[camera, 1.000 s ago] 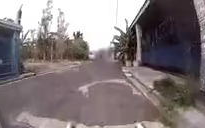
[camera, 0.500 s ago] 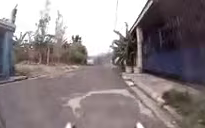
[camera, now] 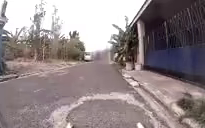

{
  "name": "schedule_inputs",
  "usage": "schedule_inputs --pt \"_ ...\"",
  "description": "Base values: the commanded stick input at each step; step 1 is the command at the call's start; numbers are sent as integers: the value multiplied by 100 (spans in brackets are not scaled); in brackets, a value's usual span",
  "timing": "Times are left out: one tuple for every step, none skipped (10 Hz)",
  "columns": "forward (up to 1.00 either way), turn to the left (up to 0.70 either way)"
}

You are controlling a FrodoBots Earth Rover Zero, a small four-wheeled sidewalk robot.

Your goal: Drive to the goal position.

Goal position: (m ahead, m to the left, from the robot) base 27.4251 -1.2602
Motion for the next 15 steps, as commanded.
schedule_inputs --pt "11 1" --pt "10 1" --pt "9 1" --pt "10 1" --pt "11 1" --pt "11 1" --pt "10 1" --pt "9 1" --pt "9 1" --pt "10 1" --pt "11 1" --pt "10 1" --pt "9 1" --pt "9 1" --pt "10 1"
